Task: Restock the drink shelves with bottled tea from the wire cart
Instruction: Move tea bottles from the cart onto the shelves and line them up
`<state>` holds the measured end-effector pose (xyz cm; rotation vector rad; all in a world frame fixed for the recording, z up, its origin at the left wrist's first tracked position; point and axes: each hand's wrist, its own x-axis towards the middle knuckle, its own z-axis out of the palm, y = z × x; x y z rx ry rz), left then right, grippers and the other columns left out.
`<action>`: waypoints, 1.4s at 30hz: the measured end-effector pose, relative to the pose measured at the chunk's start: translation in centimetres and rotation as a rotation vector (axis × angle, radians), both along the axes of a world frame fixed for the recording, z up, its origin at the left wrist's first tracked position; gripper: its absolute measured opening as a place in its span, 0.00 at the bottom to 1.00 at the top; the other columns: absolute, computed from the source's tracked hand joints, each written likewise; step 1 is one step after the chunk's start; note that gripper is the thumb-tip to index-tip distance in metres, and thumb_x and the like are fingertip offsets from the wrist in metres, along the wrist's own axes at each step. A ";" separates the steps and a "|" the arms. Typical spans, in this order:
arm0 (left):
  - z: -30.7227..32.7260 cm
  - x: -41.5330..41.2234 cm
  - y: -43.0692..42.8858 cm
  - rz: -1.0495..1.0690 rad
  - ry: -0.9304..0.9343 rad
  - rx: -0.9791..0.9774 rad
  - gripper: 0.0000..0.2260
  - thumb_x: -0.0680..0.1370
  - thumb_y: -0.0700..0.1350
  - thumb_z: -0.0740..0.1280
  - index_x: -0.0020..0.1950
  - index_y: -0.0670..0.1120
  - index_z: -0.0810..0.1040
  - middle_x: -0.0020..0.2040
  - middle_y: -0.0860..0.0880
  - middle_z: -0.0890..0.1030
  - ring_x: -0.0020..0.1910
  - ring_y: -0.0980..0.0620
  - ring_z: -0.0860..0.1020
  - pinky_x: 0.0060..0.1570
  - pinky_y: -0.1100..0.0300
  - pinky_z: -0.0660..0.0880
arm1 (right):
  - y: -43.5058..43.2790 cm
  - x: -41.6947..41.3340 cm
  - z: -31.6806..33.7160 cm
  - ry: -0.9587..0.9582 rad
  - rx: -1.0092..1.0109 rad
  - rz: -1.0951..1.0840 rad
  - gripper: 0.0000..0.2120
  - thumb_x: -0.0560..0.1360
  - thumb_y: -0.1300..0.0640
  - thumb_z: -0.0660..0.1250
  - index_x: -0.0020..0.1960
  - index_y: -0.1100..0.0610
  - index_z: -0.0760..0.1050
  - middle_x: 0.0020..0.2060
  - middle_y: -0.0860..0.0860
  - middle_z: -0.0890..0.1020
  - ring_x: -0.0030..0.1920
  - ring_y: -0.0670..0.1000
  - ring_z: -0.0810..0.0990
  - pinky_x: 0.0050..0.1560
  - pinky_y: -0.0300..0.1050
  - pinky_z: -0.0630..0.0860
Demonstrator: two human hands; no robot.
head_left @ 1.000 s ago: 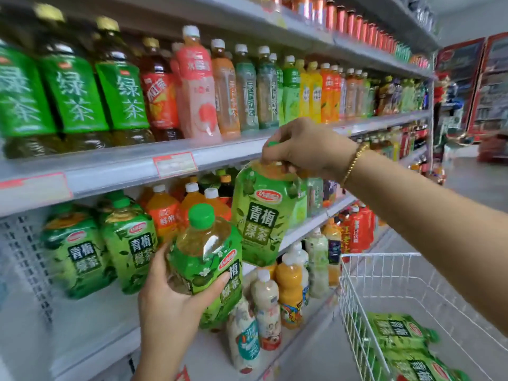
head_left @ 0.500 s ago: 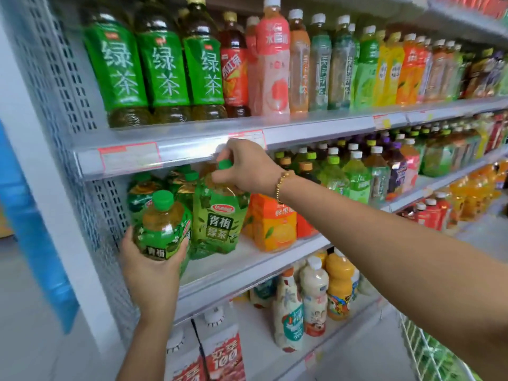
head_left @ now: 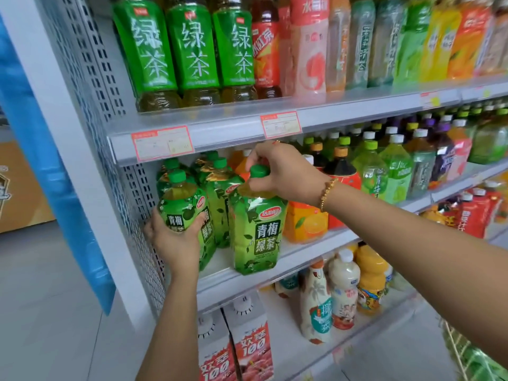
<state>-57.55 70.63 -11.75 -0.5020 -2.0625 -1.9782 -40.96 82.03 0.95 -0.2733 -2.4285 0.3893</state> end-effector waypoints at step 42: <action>-3.0 2.7 2.3 -0.485 0.103 -0.356 0.28 0.67 0.50 0.77 0.65 0.49 0.75 0.53 0.53 0.82 0.52 0.55 0.80 0.52 0.60 0.77 | 3.8 -1.5 -10.3 -0.249 -0.759 0.121 0.41 0.69 0.56 0.74 0.74 0.56 0.53 0.68 0.49 0.69 0.66 0.45 0.68 0.58 0.32 0.71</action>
